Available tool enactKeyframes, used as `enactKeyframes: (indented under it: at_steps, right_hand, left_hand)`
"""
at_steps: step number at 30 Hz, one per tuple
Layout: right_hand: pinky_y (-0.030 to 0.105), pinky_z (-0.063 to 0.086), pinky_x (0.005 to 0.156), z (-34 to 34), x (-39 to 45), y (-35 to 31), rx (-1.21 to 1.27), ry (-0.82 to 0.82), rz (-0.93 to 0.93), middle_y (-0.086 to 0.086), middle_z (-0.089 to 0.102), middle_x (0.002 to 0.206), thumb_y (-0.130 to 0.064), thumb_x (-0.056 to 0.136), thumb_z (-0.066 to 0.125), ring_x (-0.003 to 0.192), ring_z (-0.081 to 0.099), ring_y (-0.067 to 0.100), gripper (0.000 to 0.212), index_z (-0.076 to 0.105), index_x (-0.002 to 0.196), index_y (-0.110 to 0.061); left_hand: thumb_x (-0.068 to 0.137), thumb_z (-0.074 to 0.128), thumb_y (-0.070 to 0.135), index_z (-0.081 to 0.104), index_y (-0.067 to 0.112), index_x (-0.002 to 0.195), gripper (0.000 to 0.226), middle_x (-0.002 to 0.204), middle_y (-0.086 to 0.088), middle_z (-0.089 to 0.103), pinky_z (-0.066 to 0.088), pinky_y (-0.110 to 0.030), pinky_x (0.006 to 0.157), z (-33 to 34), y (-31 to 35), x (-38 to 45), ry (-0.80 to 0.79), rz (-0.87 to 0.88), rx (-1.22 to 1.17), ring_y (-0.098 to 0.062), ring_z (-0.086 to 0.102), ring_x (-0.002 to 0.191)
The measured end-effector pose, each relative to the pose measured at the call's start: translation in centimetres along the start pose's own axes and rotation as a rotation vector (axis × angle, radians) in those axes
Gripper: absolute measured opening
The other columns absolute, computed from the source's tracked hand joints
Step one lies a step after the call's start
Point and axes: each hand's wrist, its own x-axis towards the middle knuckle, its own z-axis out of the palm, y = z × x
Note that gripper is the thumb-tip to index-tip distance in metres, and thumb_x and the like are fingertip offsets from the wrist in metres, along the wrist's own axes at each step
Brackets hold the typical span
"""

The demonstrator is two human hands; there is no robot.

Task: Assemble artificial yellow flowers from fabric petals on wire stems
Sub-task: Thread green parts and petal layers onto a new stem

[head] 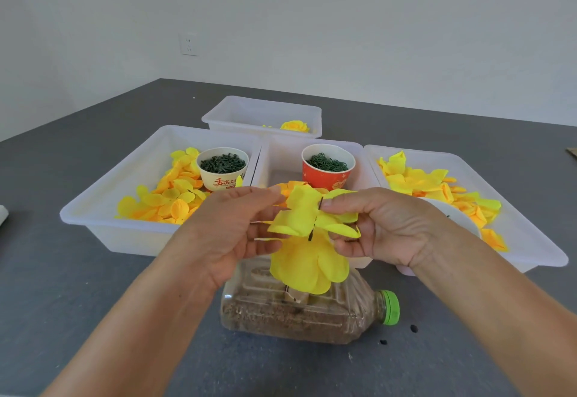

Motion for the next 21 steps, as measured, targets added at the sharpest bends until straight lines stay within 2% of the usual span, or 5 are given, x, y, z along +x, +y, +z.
enactKeyframes:
  at_steps: [3, 7, 10, 14, 21]
  right_hand:
    - [0.02, 0.049, 0.041, 0.1, 0.1, -0.1, 0.004, -0.01, -0.008, 0.004, 0.068, 0.062, -0.01, 0.053, 0.069, 0.043, 0.059, 0.012, 0.005, 0.073, 0.055, -0.013]
    - [0.02, 0.048, 0.04, 0.1, 0.1, -0.2, -0.016, -0.022, -0.034, 0.002, 0.065, 0.056, -0.009, 0.053, 0.068, 0.042, 0.058, 0.011, 0.006, 0.072, 0.052, -0.014]
    - [0.021, 0.048, 0.04, 0.0, 0.1, -0.4, -0.04, -0.029, -0.03, 0.003, 0.064, 0.055, -0.009, 0.053, 0.067, 0.041, 0.057, 0.011, 0.007, 0.072, 0.052, -0.014]
    - [0.021, 0.048, 0.04, 0.0, 0.2, -0.5, -0.04, -0.003, 0.005, 0.006, 0.059, 0.054, -0.01, 0.044, 0.069, 0.037, 0.052, 0.011, 0.007, 0.07, 0.051, -0.012]
    - [0.022, 0.047, 0.039, 0.2, 0.3, -0.8, -0.08, 0.01, 0.009, 0.005, 0.059, 0.053, -0.008, 0.049, 0.068, 0.04, 0.054, 0.012, 0.008, 0.069, 0.056, -0.011]
  left_hand:
    - [0.087, 0.059, 0.014, 0.066, 0.009, 0.08, 0.01, 0.066, -0.005, 0.07, 0.051, -0.021, 0.045, -1.2, 0.2, 0.3, 0.07, 0.038, -0.005, -0.013, 0.063, 0.05]
    - [0.086, 0.061, 0.009, 0.065, 0.01, 0.081, 0.006, 0.067, -0.002, 0.07, 0.051, -0.022, 0.051, -1.8, -0.2, 0.9, 0.118, 0.064, 0.086, -0.01, 0.062, 0.053]
    - [0.087, 0.063, 0.014, 0.065, 0.011, 0.085, 0.005, 0.072, -0.002, 0.071, 0.052, -0.03, 0.067, -1.8, -0.9, 1.5, 0.052, 0.009, 0.168, -0.016, 0.064, 0.065]
    - [0.086, 0.063, 0.019, 0.067, 0.008, 0.093, 0.013, 0.094, -0.013, 0.073, 0.054, -0.037, 0.08, -1.9, -1.6, 2.1, -0.027, -0.047, 0.2, -0.022, 0.066, 0.081]
    - [0.085, 0.063, 0.028, 0.073, 0.012, 0.076, 0.02, 0.086, -0.004, 0.073, 0.051, -0.041, 0.086, -2.3, -1.4, 2.8, -0.032, 0.014, 0.195, -0.02, 0.066, 0.083]
